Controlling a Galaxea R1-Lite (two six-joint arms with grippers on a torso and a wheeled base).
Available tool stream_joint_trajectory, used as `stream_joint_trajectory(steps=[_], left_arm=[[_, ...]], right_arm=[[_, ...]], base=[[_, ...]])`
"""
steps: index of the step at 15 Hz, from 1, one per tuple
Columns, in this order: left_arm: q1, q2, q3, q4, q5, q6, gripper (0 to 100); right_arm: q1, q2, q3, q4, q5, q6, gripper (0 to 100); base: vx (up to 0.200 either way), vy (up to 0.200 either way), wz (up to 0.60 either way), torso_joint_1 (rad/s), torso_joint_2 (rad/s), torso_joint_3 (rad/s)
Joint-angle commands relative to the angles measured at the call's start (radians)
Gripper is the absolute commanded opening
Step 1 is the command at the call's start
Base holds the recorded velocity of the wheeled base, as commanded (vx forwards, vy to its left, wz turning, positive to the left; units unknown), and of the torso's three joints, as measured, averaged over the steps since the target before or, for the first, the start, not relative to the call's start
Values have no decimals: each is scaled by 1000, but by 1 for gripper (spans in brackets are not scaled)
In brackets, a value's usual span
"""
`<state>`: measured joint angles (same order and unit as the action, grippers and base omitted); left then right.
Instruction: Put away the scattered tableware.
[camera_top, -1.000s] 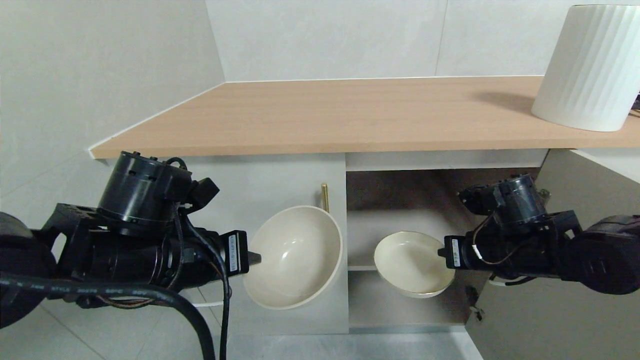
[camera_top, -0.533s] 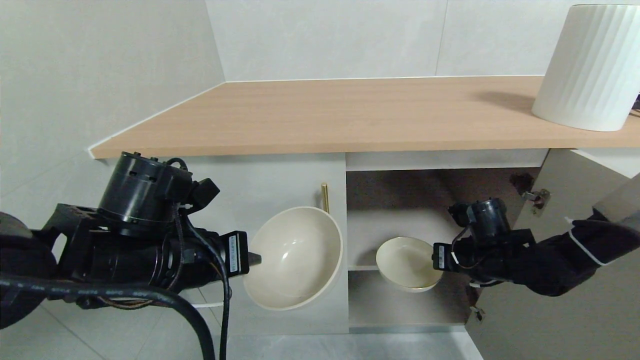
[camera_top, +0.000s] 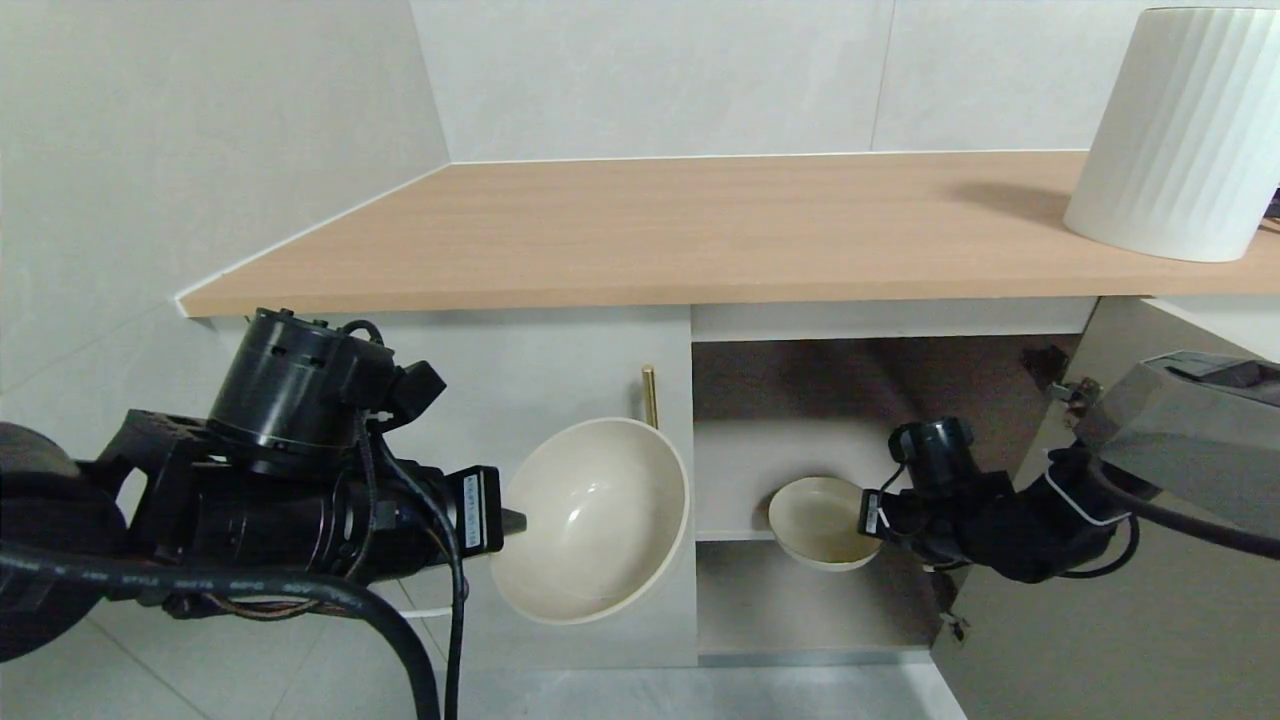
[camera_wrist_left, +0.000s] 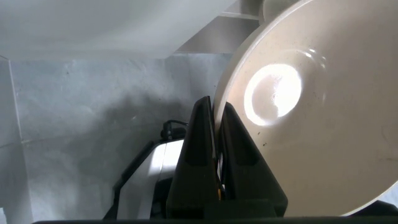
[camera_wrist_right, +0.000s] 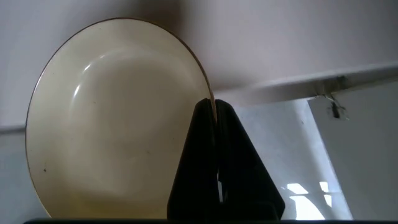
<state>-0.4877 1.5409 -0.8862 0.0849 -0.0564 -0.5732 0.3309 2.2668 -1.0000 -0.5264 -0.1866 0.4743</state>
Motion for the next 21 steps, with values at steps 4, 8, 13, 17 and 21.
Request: stream_joint_trajectory(steps=[4,8,13,17,21], left_arm=[[-5,2,4,-1,1,-1,0],[-5,12,6,-1,1,-1,0],[-6,31,6,-1,3,-1,0],[-9,31,6,-1,3,-1,0],[-11,35,4,-2,4,-1,0]], right_arm=[[-26,94,-109,11,-7,4,0],[-46,135,-203,54,-22,3,0],[-58,171,-272,69,-57,4,0],[-58,194,-307,63,-94,7,0],[-59,211,-342,63,-111,9,0]], base=[[0,0,0,0,0,0],[0,0,0,0,0,0],[0,0,0,0,0,0],[0,0,0,0,0,0],[0,0,0,0,0,0]])
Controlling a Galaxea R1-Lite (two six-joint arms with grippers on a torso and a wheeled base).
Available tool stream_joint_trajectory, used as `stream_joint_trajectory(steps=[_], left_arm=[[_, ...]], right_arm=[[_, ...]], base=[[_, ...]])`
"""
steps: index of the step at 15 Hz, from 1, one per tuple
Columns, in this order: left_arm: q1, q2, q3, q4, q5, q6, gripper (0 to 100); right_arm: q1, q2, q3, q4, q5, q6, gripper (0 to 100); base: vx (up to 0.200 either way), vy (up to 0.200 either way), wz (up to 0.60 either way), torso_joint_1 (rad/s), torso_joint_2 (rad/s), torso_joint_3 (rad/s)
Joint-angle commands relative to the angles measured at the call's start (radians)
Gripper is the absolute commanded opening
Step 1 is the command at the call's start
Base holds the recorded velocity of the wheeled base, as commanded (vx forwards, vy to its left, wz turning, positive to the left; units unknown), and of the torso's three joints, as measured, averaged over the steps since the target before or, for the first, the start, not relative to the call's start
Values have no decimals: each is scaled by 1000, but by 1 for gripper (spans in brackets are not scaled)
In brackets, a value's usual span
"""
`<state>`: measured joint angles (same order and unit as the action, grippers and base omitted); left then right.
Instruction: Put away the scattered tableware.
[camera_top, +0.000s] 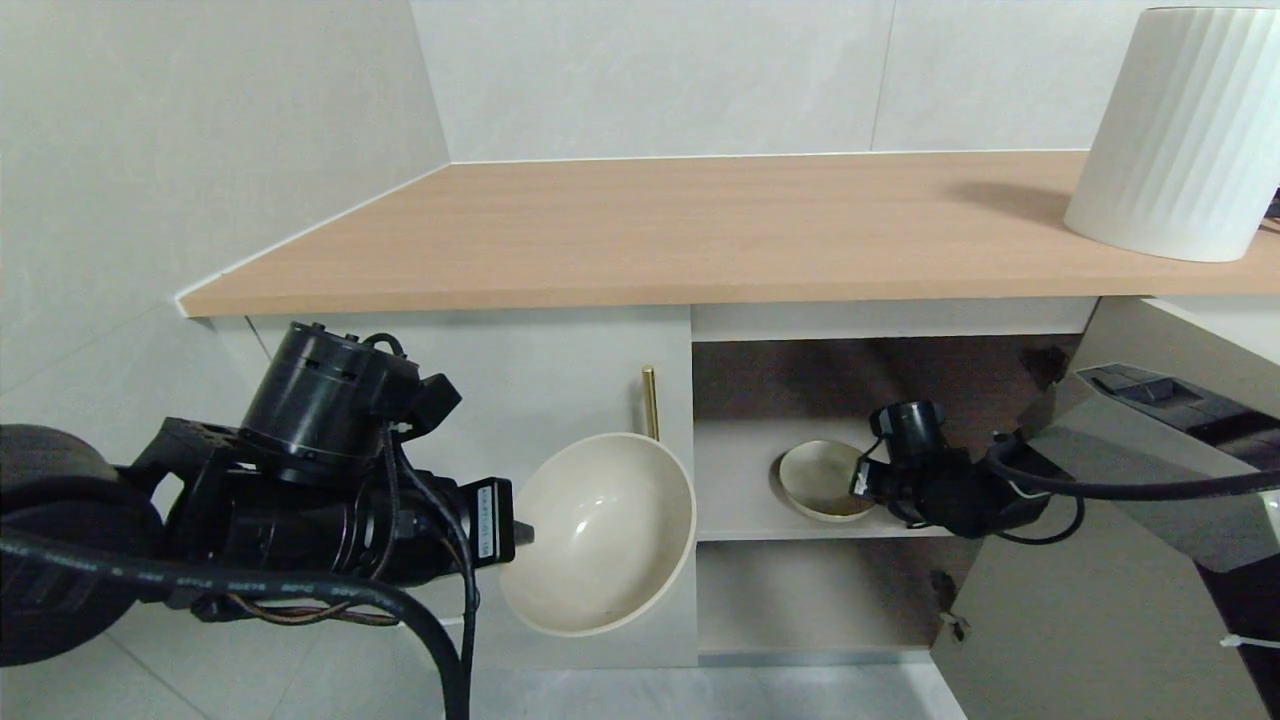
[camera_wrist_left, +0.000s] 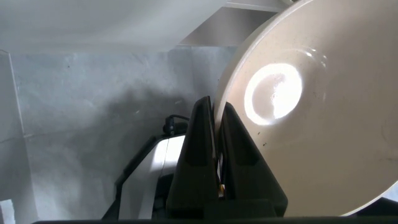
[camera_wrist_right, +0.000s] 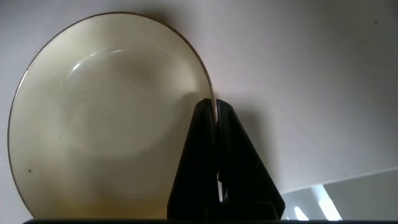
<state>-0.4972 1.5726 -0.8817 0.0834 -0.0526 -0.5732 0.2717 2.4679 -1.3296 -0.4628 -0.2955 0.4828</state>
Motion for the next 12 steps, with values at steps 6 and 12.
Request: stream_joint_trajectory(steps=[6,12], left_arm=[[-1,3,0,-1,13,-1,0],[-1,3,0,-2,13,-1,0]], right_arm=[[-5,39,-62,1,-36,14,0],[-5,34,-62,0,-39,17,100]], base=[[0,0,0,0,0,0],[0,0,0,0,0,0]])
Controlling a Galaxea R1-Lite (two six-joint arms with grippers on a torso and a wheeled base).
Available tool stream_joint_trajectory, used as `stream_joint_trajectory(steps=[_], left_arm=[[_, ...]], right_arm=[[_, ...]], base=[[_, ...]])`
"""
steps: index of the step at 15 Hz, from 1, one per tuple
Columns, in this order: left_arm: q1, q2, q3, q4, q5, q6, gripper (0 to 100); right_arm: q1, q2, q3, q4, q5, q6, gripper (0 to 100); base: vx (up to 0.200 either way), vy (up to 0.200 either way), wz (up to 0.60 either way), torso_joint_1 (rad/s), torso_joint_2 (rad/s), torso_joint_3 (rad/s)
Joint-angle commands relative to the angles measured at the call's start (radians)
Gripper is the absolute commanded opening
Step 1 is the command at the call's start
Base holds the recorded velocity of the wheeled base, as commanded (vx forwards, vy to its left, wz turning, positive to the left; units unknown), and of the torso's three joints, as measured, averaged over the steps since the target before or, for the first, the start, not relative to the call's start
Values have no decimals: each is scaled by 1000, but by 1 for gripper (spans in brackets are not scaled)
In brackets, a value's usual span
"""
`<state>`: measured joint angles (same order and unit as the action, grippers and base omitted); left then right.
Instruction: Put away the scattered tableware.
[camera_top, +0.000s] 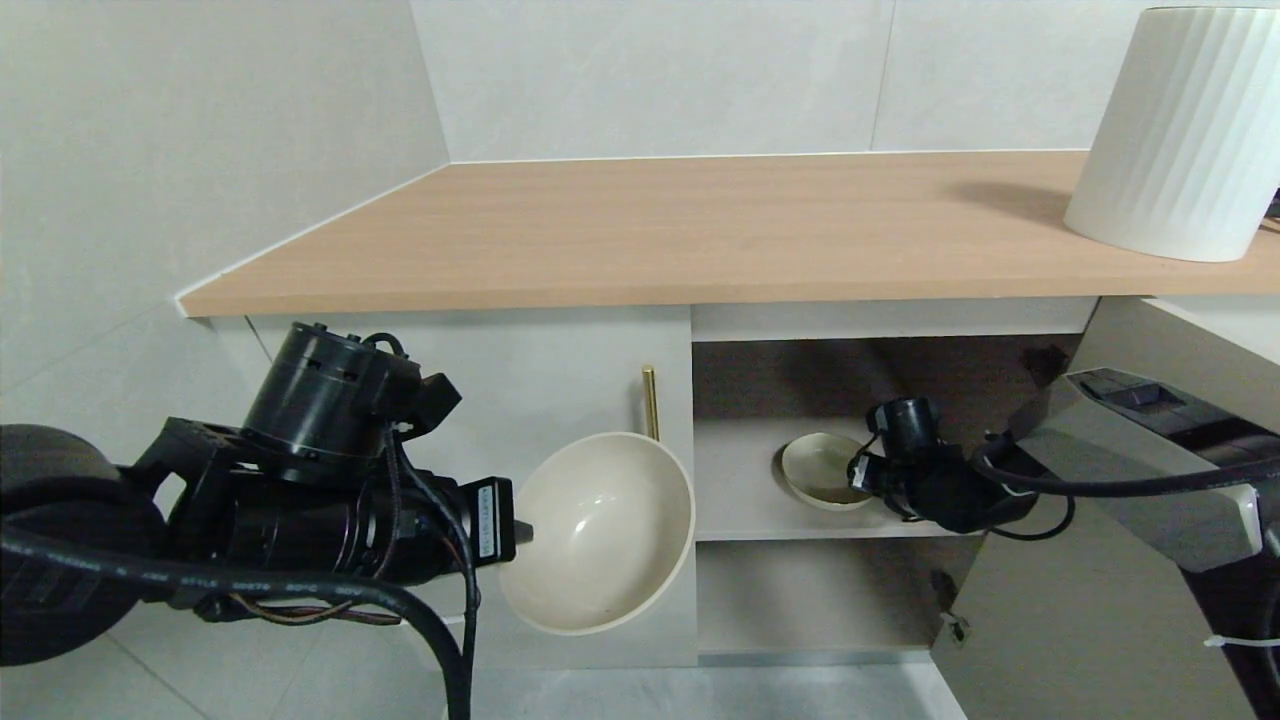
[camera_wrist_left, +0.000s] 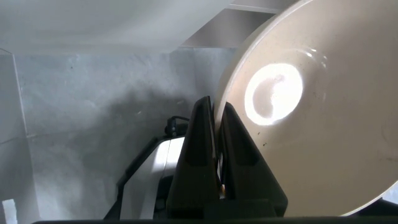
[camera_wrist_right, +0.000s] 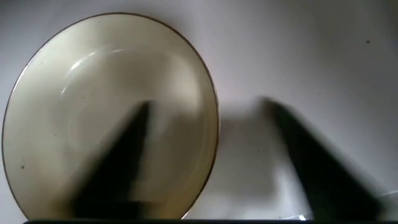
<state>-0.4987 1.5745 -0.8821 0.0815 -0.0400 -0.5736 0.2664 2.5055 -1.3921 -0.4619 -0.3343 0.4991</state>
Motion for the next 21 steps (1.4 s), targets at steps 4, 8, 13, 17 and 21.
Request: stream_joint_trajectory(steps=[4,8,13,17,21], left_arm=[[-1,35,-5,0,5,12,0],[-72,137,-11,0,114,29,0],[-142,262,-8,3,262,83,0],[-185,295,-8,7,302,83,0],[-212,306,-26,4,302,83,0]], right_arm=[[5,-80,78,3,6,1,100],[79,-306,269,6,67,1,100],[241,-613,453,100,204,-5,100],[378,-763,509,224,308,-27,100],[470,-758,553,239,310,-80,100]], base=[[0,0,0,0,0,0],[0,0,0,0,0,0],[0,0,0,0,0,0],[0,0,0,0,0,0],[0,0,0,0,0,0]])
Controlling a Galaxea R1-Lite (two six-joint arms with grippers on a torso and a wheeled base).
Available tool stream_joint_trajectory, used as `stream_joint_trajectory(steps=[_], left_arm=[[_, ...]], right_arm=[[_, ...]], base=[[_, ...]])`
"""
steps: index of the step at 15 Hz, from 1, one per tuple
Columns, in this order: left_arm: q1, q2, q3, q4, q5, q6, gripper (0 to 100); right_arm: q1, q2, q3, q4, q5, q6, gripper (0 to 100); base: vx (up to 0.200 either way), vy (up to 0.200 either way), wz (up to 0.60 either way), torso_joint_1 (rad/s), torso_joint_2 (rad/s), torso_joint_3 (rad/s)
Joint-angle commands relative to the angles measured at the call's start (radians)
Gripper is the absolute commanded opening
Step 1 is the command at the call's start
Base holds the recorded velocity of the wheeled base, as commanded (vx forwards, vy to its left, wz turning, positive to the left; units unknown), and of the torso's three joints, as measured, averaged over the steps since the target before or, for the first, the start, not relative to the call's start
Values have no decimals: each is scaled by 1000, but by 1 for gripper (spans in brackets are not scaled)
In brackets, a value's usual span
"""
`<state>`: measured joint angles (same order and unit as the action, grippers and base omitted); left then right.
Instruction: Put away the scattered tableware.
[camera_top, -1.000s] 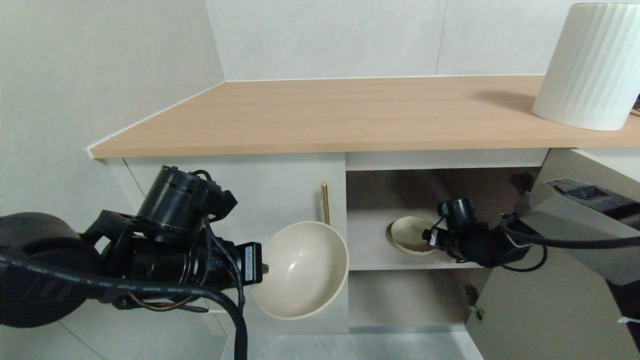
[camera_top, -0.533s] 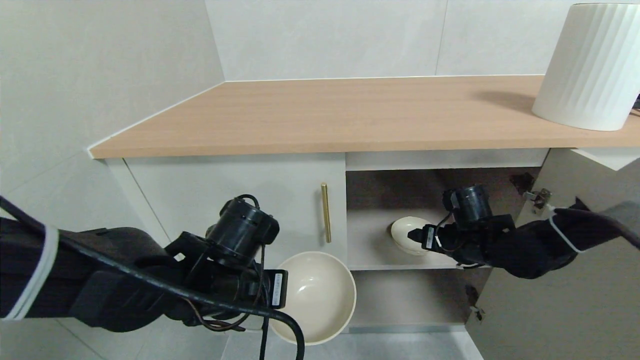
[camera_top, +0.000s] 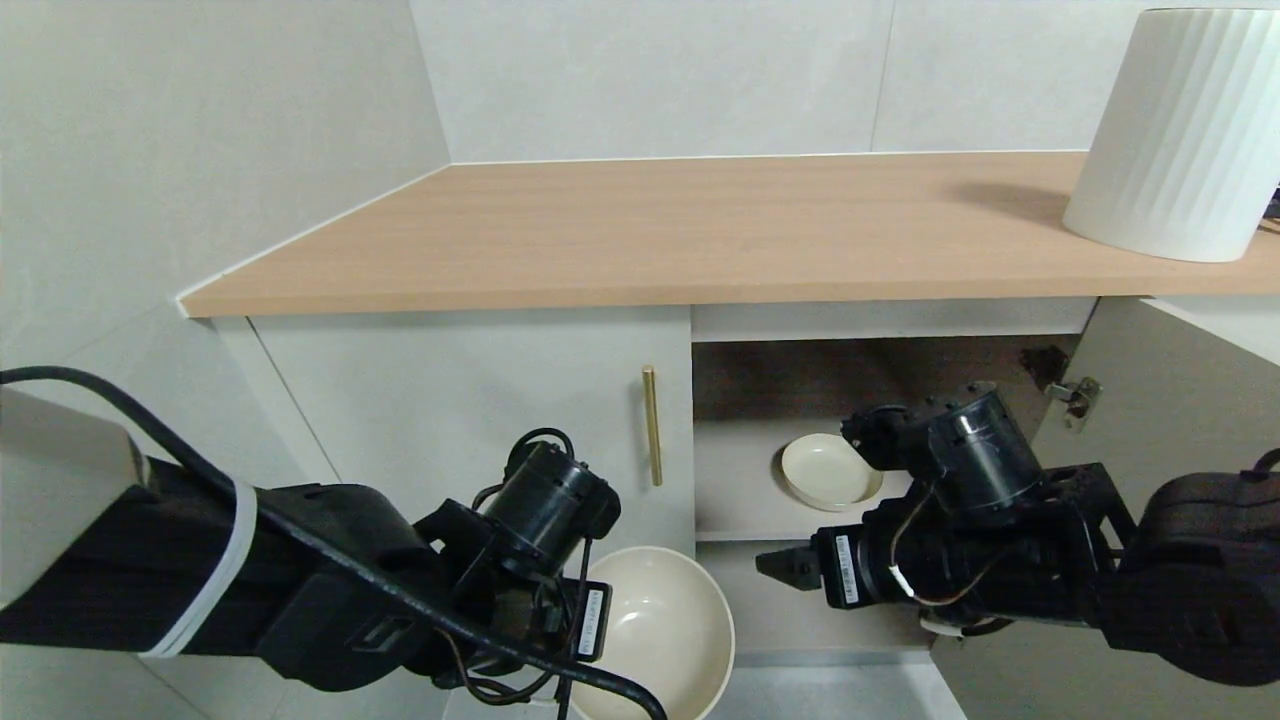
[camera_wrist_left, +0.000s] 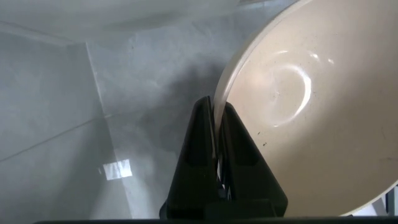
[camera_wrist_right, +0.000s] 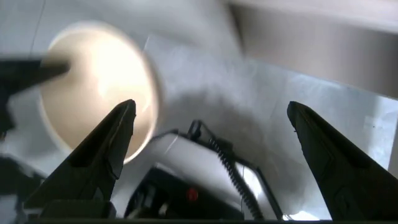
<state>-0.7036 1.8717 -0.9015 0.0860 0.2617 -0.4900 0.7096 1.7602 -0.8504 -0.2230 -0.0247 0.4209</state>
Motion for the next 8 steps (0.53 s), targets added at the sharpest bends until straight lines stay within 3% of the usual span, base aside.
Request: stream_joint_trajectory(steps=[1,8], left_arm=[[-10,10,-16,1,1,-1,0],[-59,-14,-27,1,11,-1,0]], right_arm=[[42,7,13,-1,-1,-2,100],[102,142,-1,-21,-24,-1,100]], base=[[0,0,0,0,0,0],[0,0,0,0,0,0]])
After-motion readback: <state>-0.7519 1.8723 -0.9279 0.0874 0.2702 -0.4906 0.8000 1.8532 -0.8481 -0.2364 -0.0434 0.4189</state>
